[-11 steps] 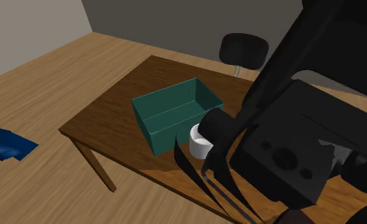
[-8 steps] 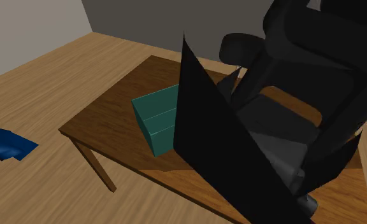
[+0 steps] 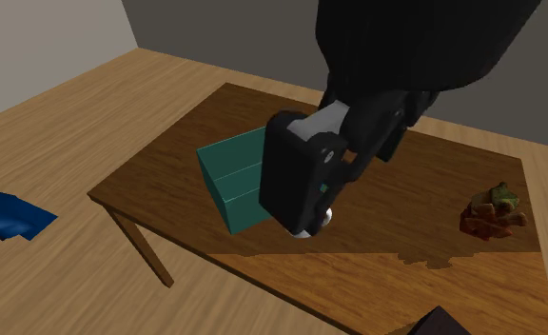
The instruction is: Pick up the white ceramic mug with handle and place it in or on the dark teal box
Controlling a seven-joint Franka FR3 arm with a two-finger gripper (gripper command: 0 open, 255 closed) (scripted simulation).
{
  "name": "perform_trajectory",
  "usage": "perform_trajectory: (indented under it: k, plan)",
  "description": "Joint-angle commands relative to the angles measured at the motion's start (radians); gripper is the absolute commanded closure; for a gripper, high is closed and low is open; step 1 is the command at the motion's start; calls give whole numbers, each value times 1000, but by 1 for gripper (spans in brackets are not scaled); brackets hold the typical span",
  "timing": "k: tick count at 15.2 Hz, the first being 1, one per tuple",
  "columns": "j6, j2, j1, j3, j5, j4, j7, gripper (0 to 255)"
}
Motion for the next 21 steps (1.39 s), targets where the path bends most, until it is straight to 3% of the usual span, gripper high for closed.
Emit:
perform_trajectory:
  k: [1, 11, 21]
  plan:
    - [70, 50, -7, -13, -4, -21, -6, 0]
    - [378, 367, -36, -78, -6, -31, -51, 0]
    - [614, 750, -60, -122, 59, 94, -130, 0]
